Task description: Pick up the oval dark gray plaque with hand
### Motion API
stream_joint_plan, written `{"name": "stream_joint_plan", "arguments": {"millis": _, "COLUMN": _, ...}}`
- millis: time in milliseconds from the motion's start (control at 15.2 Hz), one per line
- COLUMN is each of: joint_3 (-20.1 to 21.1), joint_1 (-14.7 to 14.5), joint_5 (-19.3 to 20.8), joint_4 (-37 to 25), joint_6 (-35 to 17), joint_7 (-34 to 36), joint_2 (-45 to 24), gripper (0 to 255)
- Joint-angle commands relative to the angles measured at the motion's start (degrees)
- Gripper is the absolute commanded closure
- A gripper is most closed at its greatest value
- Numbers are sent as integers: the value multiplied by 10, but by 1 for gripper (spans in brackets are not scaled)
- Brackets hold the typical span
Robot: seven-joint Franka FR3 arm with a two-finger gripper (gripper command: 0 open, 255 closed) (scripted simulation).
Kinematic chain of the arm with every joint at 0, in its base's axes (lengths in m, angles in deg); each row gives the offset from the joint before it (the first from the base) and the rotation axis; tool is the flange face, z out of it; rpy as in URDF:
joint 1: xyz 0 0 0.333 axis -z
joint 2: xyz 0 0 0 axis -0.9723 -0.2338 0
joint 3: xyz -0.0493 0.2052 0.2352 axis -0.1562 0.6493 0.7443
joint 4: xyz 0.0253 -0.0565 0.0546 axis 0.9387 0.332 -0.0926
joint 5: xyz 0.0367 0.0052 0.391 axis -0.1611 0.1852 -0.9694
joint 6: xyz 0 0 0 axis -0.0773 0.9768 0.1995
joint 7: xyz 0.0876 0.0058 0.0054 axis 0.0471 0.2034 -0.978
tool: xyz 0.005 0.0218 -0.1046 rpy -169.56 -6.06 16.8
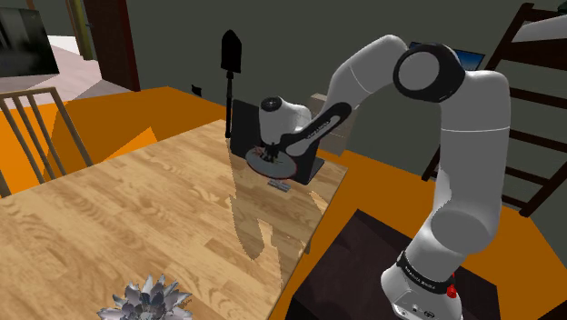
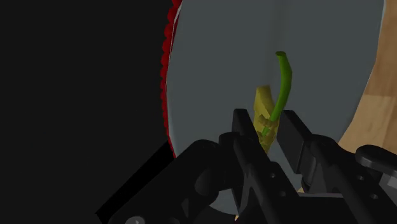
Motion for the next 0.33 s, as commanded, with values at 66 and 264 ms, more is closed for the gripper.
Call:
{"name": "stream_joint_plan", "arguments": {"millis": 66, "joint_3": 5, "joint_1": 4, "joint_5": -14, "joint_4": 1, "joint_6": 11, "joint_7": -17, "joint_2": 17, "gripper": 255}}
{"name": "stream_joint_plan", "arguments": {"millis": 264, "joint_3": 7, "joint_1": 5, "joint_5": -19, "joint_4": 1, "joint_6": 16, "joint_7": -23, "joint_2": 23, "gripper": 255}}
